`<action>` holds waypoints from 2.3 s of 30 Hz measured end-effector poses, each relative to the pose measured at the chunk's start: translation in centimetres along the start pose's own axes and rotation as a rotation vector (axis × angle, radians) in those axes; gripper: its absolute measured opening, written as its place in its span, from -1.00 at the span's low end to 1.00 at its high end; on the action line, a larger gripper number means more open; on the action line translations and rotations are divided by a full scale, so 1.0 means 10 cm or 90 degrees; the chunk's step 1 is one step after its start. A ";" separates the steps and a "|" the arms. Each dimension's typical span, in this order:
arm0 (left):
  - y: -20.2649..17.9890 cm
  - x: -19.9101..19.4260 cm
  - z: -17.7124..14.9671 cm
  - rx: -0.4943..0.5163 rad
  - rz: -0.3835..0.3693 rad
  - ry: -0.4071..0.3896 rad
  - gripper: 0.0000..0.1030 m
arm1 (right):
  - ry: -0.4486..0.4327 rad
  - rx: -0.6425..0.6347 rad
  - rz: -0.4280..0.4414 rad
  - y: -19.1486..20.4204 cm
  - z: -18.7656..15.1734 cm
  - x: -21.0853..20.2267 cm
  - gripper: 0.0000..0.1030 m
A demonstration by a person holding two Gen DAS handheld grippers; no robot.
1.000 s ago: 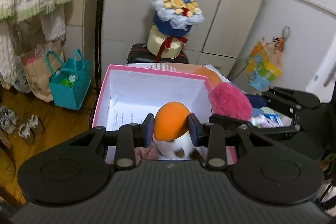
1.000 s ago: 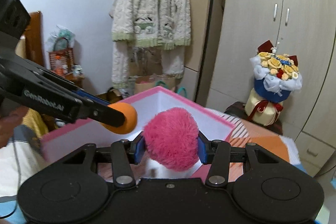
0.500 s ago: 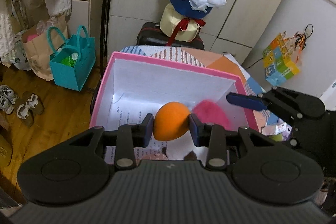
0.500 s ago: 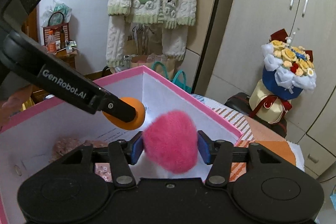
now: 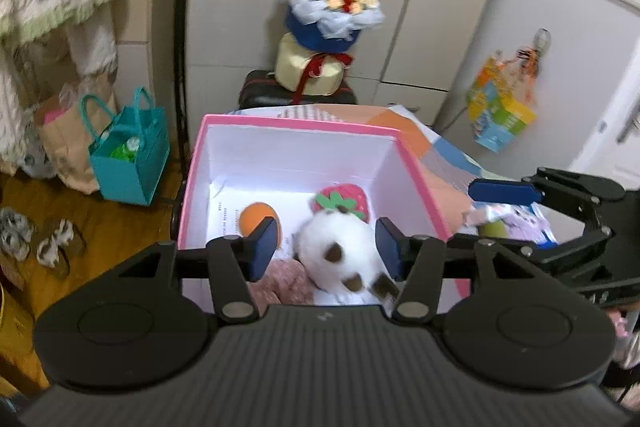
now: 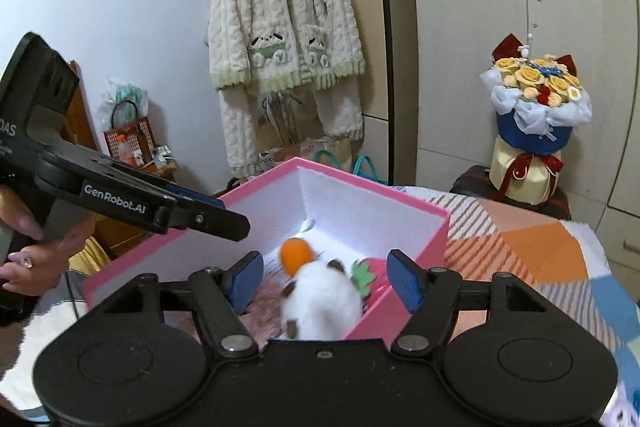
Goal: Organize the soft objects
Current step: 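Open both tools to drop the sponge and pompom into the box, then move both tools toward the green sponge and white wipes pack, then grasp the green sponge with left tool while right tool grasps white wipes pack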
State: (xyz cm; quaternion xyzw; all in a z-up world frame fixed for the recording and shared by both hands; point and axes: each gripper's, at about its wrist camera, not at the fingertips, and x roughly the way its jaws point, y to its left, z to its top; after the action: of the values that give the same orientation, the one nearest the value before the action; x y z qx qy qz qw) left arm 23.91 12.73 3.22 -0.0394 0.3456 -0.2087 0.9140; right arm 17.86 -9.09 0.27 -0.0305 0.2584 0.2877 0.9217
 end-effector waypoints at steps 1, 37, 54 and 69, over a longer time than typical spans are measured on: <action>-0.06 -0.06 -0.02 0.011 -0.003 -0.002 0.08 | 0.002 0.004 -0.005 0.02 -0.02 -0.06 0.41; -1.93 0.00 -0.45 0.154 -0.189 0.060 0.27 | 0.021 0.071 -0.194 -0.65 -1.16 -1.92 0.46; -1.97 1.22 -0.61 -0.020 -0.073 0.113 0.19 | 0.001 0.187 -0.119 -1.75 -1.11 -1.31 0.46; -2.07 1.91 -0.60 -0.069 -0.065 0.037 0.07 | 0.123 0.293 -0.059 -2.37 -0.87 -0.26 0.46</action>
State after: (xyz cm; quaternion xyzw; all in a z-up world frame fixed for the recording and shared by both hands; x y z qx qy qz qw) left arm 25.57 -13.45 -8.61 -0.1007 0.3804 -0.2374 0.8881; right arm 25.04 -31.94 -8.18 0.1413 0.4024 0.1745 0.8875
